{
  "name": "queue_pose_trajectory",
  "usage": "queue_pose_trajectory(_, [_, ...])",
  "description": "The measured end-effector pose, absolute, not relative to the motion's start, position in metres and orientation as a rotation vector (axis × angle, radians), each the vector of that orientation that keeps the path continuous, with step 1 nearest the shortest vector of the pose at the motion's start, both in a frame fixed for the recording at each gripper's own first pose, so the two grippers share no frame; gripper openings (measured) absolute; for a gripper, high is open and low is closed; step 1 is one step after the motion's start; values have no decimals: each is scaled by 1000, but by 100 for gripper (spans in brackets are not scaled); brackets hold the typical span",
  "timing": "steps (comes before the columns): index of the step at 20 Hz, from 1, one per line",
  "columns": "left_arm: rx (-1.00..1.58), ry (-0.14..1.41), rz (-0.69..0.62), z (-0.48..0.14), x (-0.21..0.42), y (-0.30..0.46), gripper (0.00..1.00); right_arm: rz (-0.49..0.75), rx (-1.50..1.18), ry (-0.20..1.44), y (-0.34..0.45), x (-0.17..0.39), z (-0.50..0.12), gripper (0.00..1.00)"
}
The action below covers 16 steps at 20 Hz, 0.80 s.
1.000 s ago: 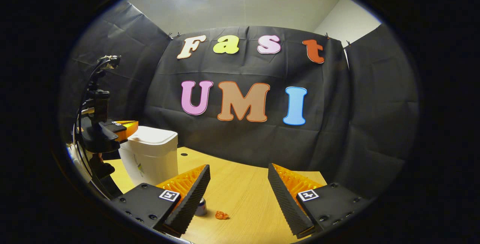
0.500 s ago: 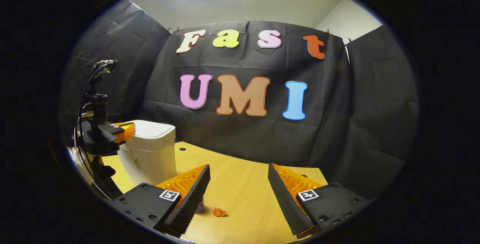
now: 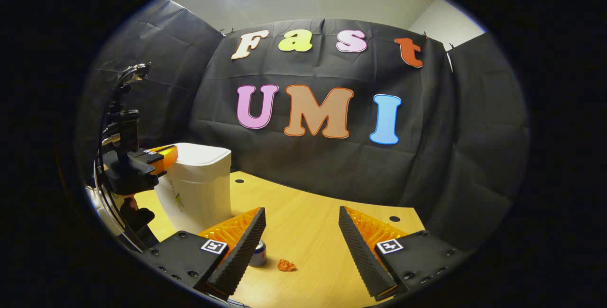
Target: Press the lid of the desktop garbage bin to open it, pick up the crumpled paper on the desktop and throw it into the bin, then pick up the pop can on the desktop and drop it into the bin, and finally close the garbage bin lid.
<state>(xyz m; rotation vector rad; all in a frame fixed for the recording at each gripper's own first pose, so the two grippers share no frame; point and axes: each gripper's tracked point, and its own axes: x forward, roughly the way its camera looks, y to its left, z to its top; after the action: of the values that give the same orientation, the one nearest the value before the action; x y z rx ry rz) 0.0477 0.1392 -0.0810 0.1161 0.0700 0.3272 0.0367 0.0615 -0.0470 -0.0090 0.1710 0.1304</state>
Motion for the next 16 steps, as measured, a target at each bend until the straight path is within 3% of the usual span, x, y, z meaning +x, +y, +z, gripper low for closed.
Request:
queue_pose_trajectory(10, [138, -9, 265, -25, 55, 133, 0, 129, -19, 203, 63, 56, -75, 98])
queue_pose_trajectory(16, [90, -4, 151, -18, 48, 96, 0, 195, 70, 274, 74, 76, -116, 98])
